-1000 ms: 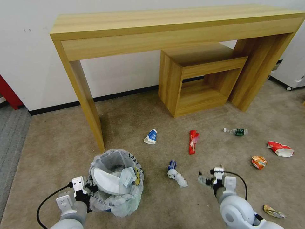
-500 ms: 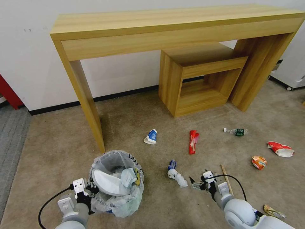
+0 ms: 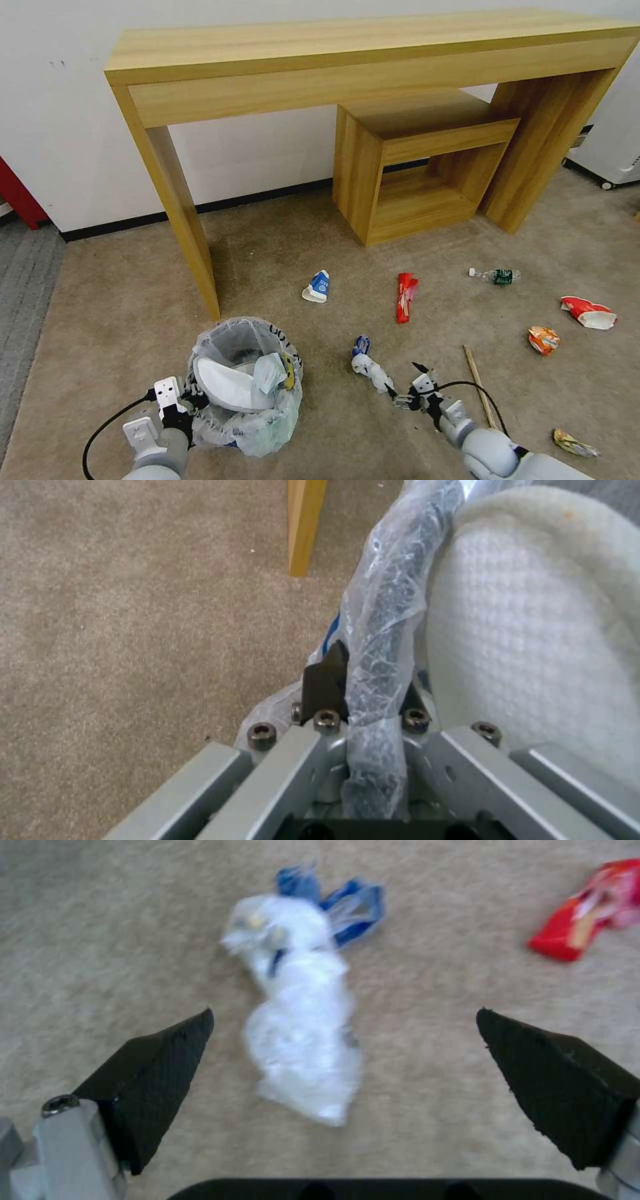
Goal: Pick up the trash bin and place the garbage on the floor into it.
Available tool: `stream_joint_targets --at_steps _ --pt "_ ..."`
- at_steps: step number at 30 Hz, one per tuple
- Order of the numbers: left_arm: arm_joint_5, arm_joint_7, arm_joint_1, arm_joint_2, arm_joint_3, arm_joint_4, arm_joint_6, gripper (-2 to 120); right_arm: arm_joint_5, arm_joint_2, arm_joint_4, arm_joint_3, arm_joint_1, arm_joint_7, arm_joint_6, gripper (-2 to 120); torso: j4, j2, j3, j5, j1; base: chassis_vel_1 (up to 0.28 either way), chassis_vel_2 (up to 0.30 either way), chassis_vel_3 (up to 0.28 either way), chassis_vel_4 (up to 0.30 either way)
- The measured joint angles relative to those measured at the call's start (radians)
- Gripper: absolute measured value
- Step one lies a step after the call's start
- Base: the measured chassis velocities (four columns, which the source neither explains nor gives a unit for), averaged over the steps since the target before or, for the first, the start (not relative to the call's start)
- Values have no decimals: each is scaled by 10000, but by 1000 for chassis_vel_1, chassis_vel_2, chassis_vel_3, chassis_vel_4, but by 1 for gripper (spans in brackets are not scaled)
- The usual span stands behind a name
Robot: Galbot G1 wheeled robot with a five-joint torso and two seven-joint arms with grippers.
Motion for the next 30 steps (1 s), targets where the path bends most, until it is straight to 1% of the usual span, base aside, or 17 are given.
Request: stream_joint_targets --at_steps 2,5,14,16,20,25,29,30 --pt "-14 0 -1 0 -7 -2 0 0 -41 120 -180 -81 43 -11 37 100 -1 0 0 0 0 0 0 0 0" --pt "-35 -1 -46 20 6 50 0 0 -194 394 -773 -133 122 -60 227 100 0 0 0 -1 0 0 0 0 0" --pt "-45 -1 -86 39 43 94 -1 0 -246 492 -992 -96 126 -70 267 100 -1 0 0 0 0 0 0 0 0" --pt "-55 -1 -111 49 68 123 0 0 -270 539 -1100 -71 129 -69 288 94 -2 1 0 0 0 0 0 0 0" --pt "-70 -1 -169 69 127 206 -3 0 -337 662 -1347 -1 147 -64 311 91 -2 0 0 -2 0 0 0 0 0" --pt "-123 4 -225 121 185 285 -23 0 -579 935 -1904 25 304 -44 496 93 -2 0 0 -1 0 0 0 0 0" --pt "-151 8 -248 147 189 306 -26 0 -621 1037 -1956 -8 400 -22 536 93 0 0 0 0 0 0 0 0 0" --pt "-162 10 -266 150 191 314 -26 0 -633 1069 -1961 -26 442 -8 548 91 0 0 0 -1 0 0 0 0 0"
